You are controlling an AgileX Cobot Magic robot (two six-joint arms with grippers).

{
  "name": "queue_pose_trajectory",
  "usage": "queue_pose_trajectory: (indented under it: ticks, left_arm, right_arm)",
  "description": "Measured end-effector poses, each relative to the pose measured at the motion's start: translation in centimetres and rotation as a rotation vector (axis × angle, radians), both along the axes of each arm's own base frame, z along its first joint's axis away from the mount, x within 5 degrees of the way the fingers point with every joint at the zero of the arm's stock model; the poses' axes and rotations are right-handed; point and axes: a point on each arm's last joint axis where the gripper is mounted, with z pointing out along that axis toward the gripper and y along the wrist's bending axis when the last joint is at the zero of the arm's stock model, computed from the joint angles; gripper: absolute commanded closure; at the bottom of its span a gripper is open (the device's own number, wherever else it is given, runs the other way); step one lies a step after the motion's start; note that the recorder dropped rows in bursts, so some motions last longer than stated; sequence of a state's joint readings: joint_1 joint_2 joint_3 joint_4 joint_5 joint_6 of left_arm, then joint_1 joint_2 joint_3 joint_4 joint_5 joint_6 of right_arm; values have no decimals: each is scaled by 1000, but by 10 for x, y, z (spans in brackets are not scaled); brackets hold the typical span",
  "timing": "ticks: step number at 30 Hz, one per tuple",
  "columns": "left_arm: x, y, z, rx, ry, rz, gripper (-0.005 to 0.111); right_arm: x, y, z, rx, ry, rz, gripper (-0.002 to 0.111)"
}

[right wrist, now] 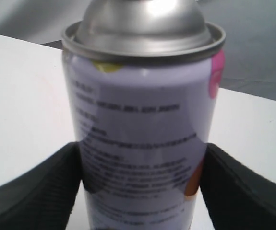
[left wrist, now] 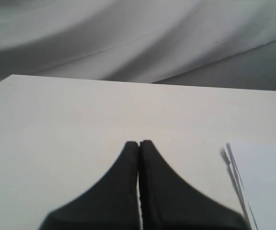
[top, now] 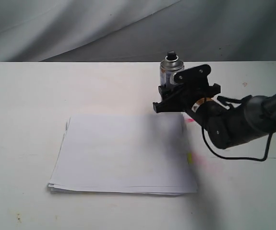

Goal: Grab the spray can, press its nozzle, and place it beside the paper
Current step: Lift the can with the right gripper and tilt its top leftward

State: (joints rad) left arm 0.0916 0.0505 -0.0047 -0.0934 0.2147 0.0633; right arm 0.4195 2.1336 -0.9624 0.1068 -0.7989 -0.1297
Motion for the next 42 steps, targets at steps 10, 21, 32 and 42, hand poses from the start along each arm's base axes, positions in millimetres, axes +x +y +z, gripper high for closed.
queue_pose_trajectory:
  ticks: [10, 21, 32, 42]
  left_arm:
    - [0, 0, 0, 0, 0, 0, 107]
    - [0, 0, 0, 0, 0, 0, 107]
    - [0, 0, 0, 0, 0, 0, 107]
    - [0, 0, 0, 0, 0, 0, 107]
  right_arm:
    - [-26, -8, 112, -89, 35, 66, 108]
    - [-108, -27, 200, -433, 147, 149, 108]
    - [-129, -18, 202, -618, 165, 131, 108]
    - [-136, -8, 184, -716, 20, 141, 108]
